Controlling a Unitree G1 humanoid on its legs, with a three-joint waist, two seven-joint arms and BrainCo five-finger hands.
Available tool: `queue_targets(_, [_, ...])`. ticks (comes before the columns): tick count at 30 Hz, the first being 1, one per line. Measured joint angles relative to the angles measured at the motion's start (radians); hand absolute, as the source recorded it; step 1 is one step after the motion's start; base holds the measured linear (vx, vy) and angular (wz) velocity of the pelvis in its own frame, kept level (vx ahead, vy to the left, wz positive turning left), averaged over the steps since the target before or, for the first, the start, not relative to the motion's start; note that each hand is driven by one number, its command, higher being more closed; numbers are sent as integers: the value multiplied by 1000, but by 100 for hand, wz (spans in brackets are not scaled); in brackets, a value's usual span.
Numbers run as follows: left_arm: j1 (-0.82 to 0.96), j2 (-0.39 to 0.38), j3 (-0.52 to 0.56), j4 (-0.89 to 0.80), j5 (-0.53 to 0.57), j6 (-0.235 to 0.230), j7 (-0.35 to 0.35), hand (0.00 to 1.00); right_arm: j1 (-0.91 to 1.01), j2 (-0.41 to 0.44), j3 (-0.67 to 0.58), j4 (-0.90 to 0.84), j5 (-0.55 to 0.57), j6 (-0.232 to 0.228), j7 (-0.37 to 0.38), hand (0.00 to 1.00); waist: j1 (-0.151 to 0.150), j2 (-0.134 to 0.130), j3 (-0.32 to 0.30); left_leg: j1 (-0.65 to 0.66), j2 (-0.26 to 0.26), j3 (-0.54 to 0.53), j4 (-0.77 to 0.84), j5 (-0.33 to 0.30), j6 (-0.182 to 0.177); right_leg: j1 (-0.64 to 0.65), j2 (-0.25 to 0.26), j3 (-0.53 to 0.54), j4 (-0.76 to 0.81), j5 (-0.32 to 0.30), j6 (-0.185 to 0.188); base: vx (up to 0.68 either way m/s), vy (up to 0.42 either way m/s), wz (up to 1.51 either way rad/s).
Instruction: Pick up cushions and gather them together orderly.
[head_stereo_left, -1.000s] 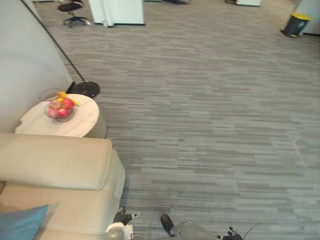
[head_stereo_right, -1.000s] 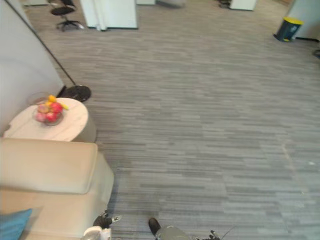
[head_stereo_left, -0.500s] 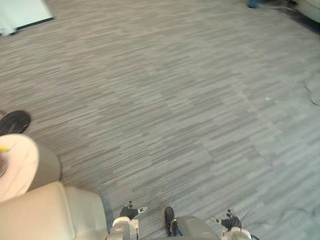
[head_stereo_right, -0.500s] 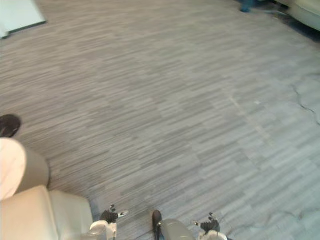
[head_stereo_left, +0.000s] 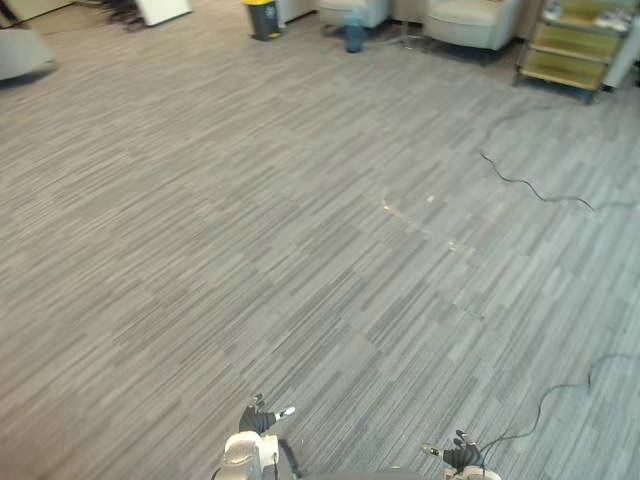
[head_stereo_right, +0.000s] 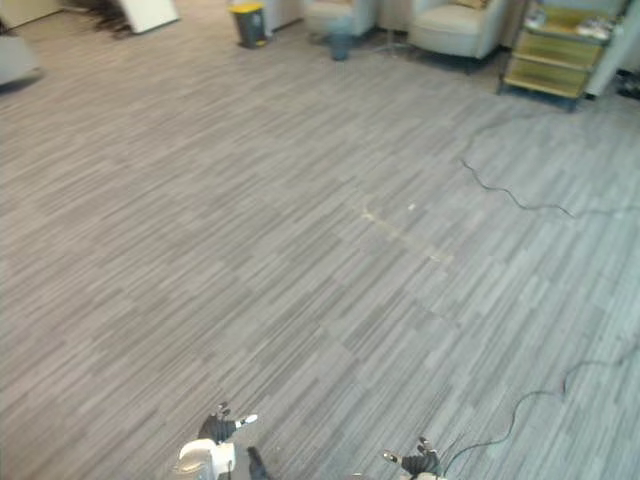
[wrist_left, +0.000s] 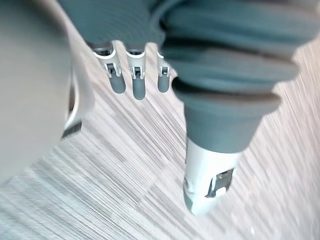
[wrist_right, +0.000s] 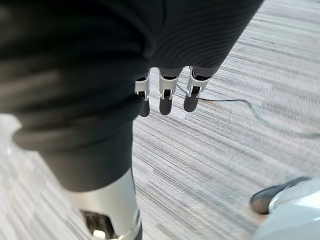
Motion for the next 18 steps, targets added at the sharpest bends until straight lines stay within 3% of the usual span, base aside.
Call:
queue_targets(2, [-7,1,-16,2,-7,-3,-1,0,-3,-3,-6,14,1,0,0,0,6,5,-2,-38,-39,-32,-93,48,29,42,-10,50,-14,-17,26,620,156,-104])
queue_targets(3, [-7,2,-18,1,-7,-5,-2,0,1,-2,-15,28,2,0,1,0,8,5,-5,-37,-57,-47,-105,90,79,66,-16,72,6,-37,46,678,176,-120])
queue_targets(4, [-8,3,-18,-1,-7,-7,-3,0,-1,3,-19,37,2,-1,1,0,10,-7,-10,-36,-65,-56,-98,128,93,70,-28,87,28,-57,50,755,192,-114])
queue_targets(5, [-10,14,-22,15,-7,-5,-2,0,1,27,-21,39,6,-1,0,0,6,-46,-45,-33,-100,-26,-80,151,107,34,-58,115,123,-98,60,798,181,-83])
queue_targets(7, [-17,26,-65,27,-7,-5,-2,0,3,30,-25,56,10,-4,3,0,7,-55,-64,-6,-102,12,-74,89,113,-74,-51,129,337,-70,78,842,187,-72])
queue_targets(8, [-17,32,-91,34,-7,4,-3,0,3,32,-26,58,12,-4,5,0,5,-57,-63,26,-105,26,-83,59,112,-115,-54,101,431,-41,129,676,142,-89])
queue_targets(9, [-21,31,-114,47,-6,10,-2,0,-6,33,-32,60,19,-5,8,0,6,-52,-59,97,-104,54,-110,26,100,-175,-62,43,574,-66,181,500,87,-83])
queue_targets(10, [-22,32,-114,56,-6,12,-2,0,-11,30,-33,62,20,-5,8,0,7,-46,-55,126,-102,57,-124,21,98,-192,-62,31,612,-82,178,547,89,-108])
queue_targets(11, [-32,36,-134,80,-6,13,1,0,-29,14,-29,76,20,-16,10,0,4,-11,-40,220,-83,65,-184,17,98,-237,-48,-14,662,-135,139,472,94,-123])
queue_targets(12, [-43,38,-147,86,-6,13,4,0,-41,-19,-17,78,34,-24,11,0,0,50,-33,308,-40,86,-255,16,99,-317,-14,-101,632,-173,87,527,115,-137])
queue_targets(13, [-64,47,-152,86,-6,11,7,0,-50,-39,-11,77,39,-33,10,0,-6,78,-29,359,-19,110,-294,16,99,-395,-2,-170,581,-180,75,499,97,-101])
queue_targets(14, [-75,55,-152,87,-5,10,9,0,-55,-47,-10,78,40,-33,9,0,-9,82,-21,384,-14,119,-311,16,98,-441,0,-201,541,-177,78,498,36,-46])
queue_targets(15, [-109,71,-153,87,-4,8,17,0,-61,-53,-11,78,41,-32,6,0,-24,77,-7,413,-13,125,-328,16,98,-517,-6,-233,459,-144,89,412,-26,3])
queue_targets(17, [-141,86,-164,90,-3,4,21,0,-60,-50,-17,77,41,-31,0,0,-66,52,10,443,-20,108,-331,0,69,-590,-40,-235,290,2,121,443,-132,43])
queue_targets(18, [-141,82,-174,99,4,2,21,0,-29,-56,-36,86,42,-28,-2,0,-73,55,10,473,-16,92,-322,-27,23,-587,-52,-282,308,107,48,372,-137,34])
